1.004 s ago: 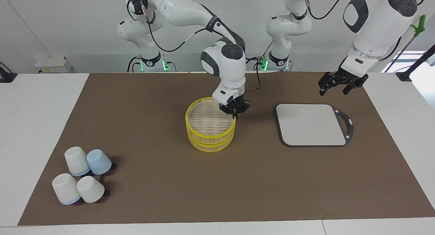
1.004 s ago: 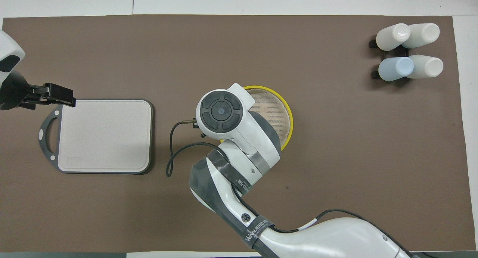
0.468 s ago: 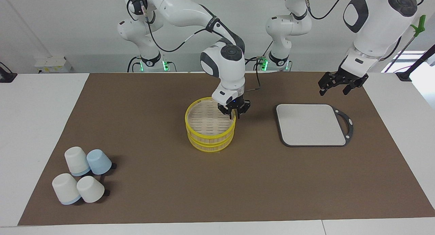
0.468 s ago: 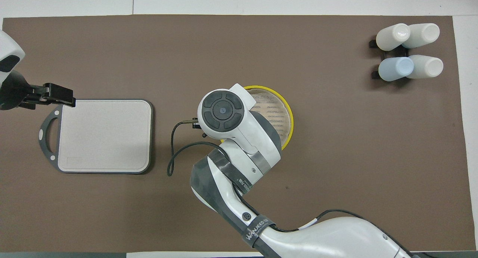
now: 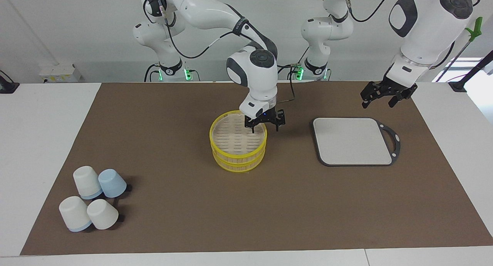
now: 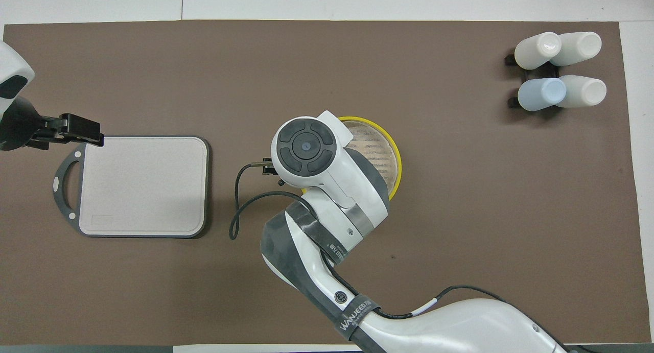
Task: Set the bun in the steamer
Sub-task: 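Open the right gripper and withdraw it from the lidded steamer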
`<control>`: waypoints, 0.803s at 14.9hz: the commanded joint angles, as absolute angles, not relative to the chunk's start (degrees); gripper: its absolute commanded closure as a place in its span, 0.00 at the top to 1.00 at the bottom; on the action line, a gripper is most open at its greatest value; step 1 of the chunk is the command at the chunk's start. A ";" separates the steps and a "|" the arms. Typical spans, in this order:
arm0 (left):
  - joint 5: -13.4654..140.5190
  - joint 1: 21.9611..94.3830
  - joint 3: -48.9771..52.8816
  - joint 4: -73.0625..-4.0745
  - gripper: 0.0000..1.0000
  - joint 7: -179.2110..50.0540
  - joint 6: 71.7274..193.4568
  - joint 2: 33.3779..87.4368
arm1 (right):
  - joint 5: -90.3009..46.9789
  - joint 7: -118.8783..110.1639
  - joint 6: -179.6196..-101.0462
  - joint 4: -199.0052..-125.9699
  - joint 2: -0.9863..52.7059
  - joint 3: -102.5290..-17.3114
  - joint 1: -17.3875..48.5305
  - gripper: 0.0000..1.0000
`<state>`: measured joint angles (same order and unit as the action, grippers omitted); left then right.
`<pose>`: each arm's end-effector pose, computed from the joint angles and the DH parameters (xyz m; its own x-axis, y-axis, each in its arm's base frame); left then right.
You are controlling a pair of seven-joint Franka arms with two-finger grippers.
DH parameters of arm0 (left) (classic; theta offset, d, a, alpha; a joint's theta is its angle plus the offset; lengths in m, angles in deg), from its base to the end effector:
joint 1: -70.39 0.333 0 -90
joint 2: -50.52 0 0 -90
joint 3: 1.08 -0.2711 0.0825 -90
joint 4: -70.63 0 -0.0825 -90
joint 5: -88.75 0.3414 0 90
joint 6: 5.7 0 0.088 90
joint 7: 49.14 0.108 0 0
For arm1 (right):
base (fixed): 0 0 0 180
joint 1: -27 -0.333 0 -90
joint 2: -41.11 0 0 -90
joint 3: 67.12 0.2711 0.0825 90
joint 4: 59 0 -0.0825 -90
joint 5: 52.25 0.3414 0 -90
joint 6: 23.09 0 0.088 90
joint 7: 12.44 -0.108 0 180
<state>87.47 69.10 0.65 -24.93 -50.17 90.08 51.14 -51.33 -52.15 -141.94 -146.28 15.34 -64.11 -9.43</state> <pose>0.5201 -0.0296 0.5399 0.9994 -0.0325 -0.0074 -0.0323 -0.9992 0.0224 0.4943 0.4018 0.3853 0.9983 -0.0206 0.0539 -0.0155 -0.9955 -0.0937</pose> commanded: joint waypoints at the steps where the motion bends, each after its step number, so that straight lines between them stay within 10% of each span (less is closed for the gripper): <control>1: 88.58 68.72 0.42 -25.00 1.00 -49.66 90.71 51.23 | -51.55 -48.40 -139.63 -145.48 17.73 -63.87 -6.06 1.00; 12: 88.66 68.72 0.51 -23.50 1.00 -49.49 90.80 51.67 | -51.46 -23.18 -123.04 -146.53 28.62 -63.78 10.99 1.00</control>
<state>87.47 69.10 0.69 -24.23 -50.16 90.28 51.17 -51.38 -27.43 -125.90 -144.78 26.30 -64.58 8.04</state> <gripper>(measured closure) 0.000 0.000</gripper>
